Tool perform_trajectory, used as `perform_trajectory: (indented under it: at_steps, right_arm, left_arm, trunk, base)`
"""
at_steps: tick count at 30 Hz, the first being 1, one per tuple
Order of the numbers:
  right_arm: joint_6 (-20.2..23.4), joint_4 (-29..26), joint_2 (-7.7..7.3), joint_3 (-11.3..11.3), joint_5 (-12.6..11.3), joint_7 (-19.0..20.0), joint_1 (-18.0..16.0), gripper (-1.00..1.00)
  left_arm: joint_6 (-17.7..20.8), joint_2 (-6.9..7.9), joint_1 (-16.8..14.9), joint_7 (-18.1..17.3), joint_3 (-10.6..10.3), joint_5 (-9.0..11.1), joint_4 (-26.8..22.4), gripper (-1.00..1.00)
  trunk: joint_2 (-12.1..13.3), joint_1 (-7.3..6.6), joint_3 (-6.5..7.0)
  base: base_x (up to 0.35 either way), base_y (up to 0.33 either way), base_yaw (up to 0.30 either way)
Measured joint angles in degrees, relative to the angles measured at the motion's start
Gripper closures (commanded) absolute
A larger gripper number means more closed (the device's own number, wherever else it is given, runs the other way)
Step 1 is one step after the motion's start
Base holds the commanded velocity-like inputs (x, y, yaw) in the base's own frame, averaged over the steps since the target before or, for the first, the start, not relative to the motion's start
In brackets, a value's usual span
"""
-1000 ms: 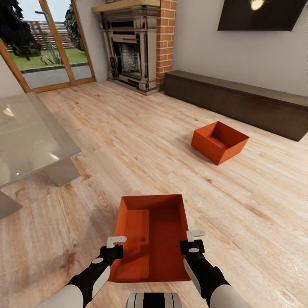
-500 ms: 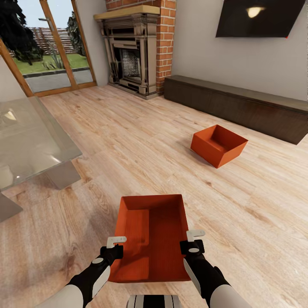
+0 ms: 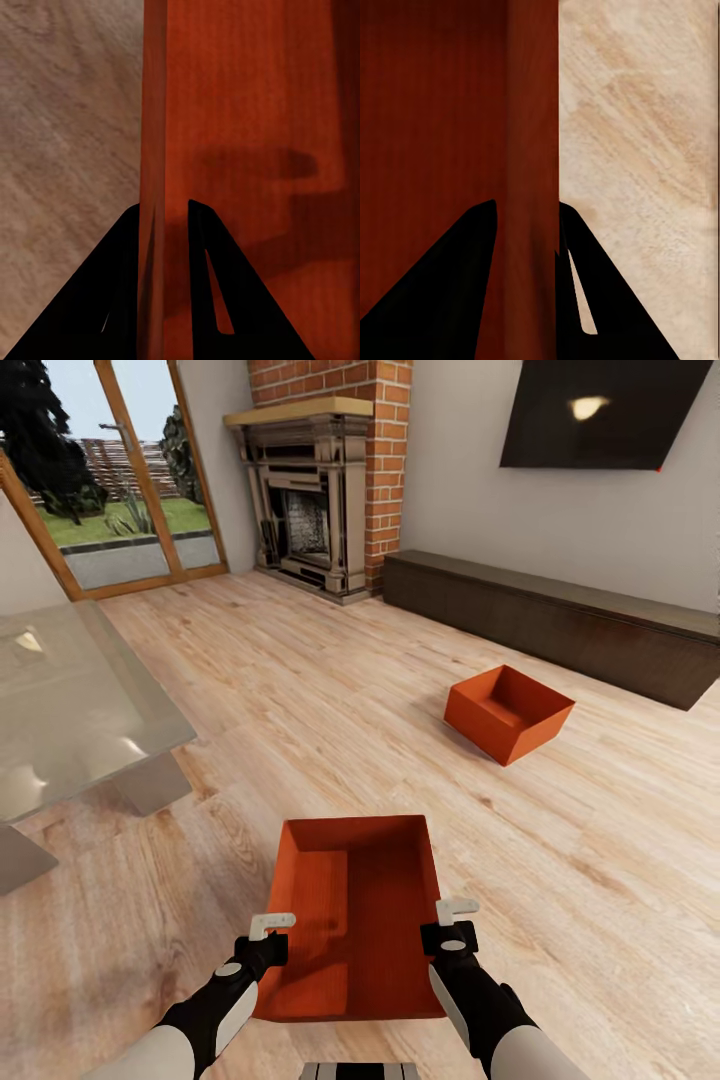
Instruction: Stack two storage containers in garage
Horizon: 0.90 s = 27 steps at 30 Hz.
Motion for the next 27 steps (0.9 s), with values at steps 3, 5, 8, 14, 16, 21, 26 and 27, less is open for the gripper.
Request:
perform_trajectory:
  at_steps: [3,5,8,14,16,21,26,27]
  right_arm:
    - [0.0,0.0,0.01,0.0,0.0,0.0,0.0,1.00]
    - [0.0,0.0,0.01,0.0,0.0,0.0,0.0,1.00]
    - [0.0,0.0,0.01,0.0,0.0,0.0,0.0,1.00]
    - [0.0,0.0,0.02,0.0,0.0,0.0,0.0,1.00]
    - [0.0,0.0,0.01,0.0,0.0,0.0,0.0,1.00]
    - [0.0,0.0,0.01,0.0,0.0,0.0,0.0,1.00]
    - [0.0,0.0,0.00,0.0,-0.1,0.0,0.0,1.00]
    - [0.0,0.0,0.00,0.0,-0.1,0.0,0.0,1.00]
  left_arm:
    - [0.0,0.00,0.0,0.0,0.0,0.0,0.0,1.00]
    - [0.0,0.00,0.0,0.0,0.0,0.0,0.0,1.00]
    - [0.0,0.00,0.0,0.0,0.1,0.0,0.0,1.00]
    - [0.0,0.00,0.0,0.0,0.0,0.0,0.0,1.00]
    - [0.0,0.00,0.0,0.0,0.0,0.0,0.0,1.00]
    - [0.0,0.00,0.0,0.0,0.0,0.0,0.1,1.00]
    - [0.1,0.00,0.0,0.0,0.0,0.0,0.0,1.00]
    - [0.1,0.00,0.0,0.0,0.0,0.0,0.0,1.00]
  trunk:
    - [1.2,-0.66,0.81]
    - [2.0,-1.10,1.35]
    - [3.2,-1.76,2.16]
    - [5.6,-3.07,3.78]
    - [6.4,-3.51,4.32]
    - [8.4,-4.61,5.67]
    - [10.4,-5.71,7.02]
    - [10.8,-5.93,7.29]
  base:
    - [0.000,0.000,0.000]
    - [0.000,0.000,0.000]
    - [0.000,0.000,0.000]
    - [0.000,0.000,0.000]
    - [0.000,0.000,0.000]
    - [0.000,0.000,0.000]
    - [0.000,0.000,0.000]
    - [0.000,0.000,0.000]
